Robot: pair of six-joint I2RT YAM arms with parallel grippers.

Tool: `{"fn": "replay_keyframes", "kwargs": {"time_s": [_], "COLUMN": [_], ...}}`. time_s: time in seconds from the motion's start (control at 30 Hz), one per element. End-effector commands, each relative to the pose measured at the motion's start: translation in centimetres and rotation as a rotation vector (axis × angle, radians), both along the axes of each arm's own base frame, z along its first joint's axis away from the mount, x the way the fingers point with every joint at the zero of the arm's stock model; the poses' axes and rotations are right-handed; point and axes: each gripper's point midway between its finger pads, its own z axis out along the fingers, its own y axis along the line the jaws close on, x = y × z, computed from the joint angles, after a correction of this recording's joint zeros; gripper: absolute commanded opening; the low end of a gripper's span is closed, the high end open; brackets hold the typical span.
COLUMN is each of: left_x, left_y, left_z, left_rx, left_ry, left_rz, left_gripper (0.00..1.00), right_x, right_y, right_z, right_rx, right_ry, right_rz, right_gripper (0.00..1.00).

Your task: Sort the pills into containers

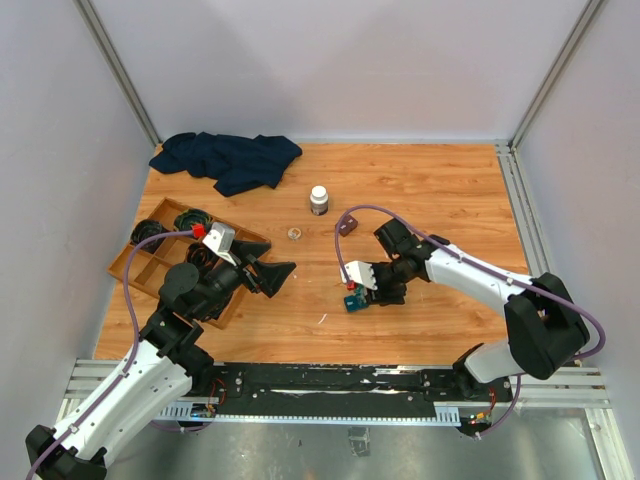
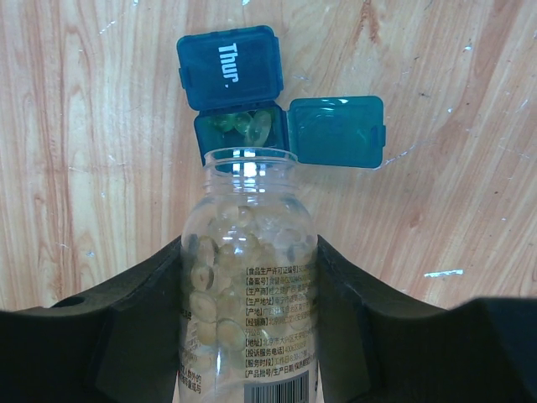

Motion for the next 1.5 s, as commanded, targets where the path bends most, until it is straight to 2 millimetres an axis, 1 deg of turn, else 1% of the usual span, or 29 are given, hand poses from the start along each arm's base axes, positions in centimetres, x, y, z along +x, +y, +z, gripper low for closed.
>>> {"fn": "replay_keyframes", "kwargs": {"time_s": [0.0,0.07,0.27,0.53,0.67,0.77,0.83,0.9,0.93,1.03,1.17,1.23,1.37,1.4,1.47], "left_x": [-0.1,-0.1,-0.2,-0.2,-0.4,-0.7,-1.2,-1.5,-1.6,-1.4,-0.1,0.7,3.5,4.4,5.6], "left_y": [0.1,0.1,0.1,0.1,-0.1,-0.5,-1.0,-1.4,-1.6,-2.3,-3.1,-3.5,-3.4,-3.2,-3.0], "left_z": [0.7,0.7,0.7,0.7,0.7,0.9,1.2,1.1,0.9,-0.1,-1.6,-2.3,-4.3,-5.1,-5.8], "left_rx": [-0.01,-0.01,-0.011,-0.01,-0.015,-0.025,-0.039,-0.055,-0.067,-0.122,-0.191,-0.196,-0.115,-0.079,-0.026], "left_ry": [-0.02,-0.02,-0.022,-0.023,-0.028,-0.037,-0.047,-0.041,-0.03,0.037,0.177,0.23,0.303,0.326,0.336], "left_rz": [-0.003,-0.003,-0.003,-0.004,-0.022,-0.053,-0.087,-0.117,-0.129,-0.145,-0.12,-0.106,-0.001,0.035,0.081], "left_gripper": [0.99,0.99,0.99,0.99,0.99,0.99,0.99,0.99,0.99,0.98,0.95,0.94,0.92,0.92,0.92], "right_x": [0.9,0.3,0.0,-0.1,-0.6,-1.0,-1.4,-1.8,-1.9,-2.1,-1.9,-1.2,-0.3,-0.1,0.3], "right_y": [0.0,0.2,0.2,0.4,0.6,0.9,1.1,1.6,1.8,2.3,3.2,3.7,4.5,4.8,5.1], "right_z": [0.6,0.5,0.1,0.4,1.2,2.5,4.0,6.0,7.4,10.6,15.3,17.6,21.9,22.6,24.0], "right_rx": [-0.003,0.008,0.009,0.036,0.091,0.172,0.258,0.369,0.428,0.579,0.77,0.853,0.983,1.01,1.08], "right_ry": [-0.02,0.005,0.027,0.031,0.061,0.094,0.121,0.142,0.134,0.128,0.121,0.117,0.137,0.159,0.188], "right_rz": [-0.031,-0.02,-0.011,-0.005,-0.003,-0.004,0.0,0.002,0.006,0.017,0.03,0.021,-0.001,-0.019,-0.063], "right_gripper": [0.01,0.01,0.01,0.01,0.01,0.01,0.01,0.01,0.01,0.01,0.01,0.01,0.01,0.01,0.01]}}
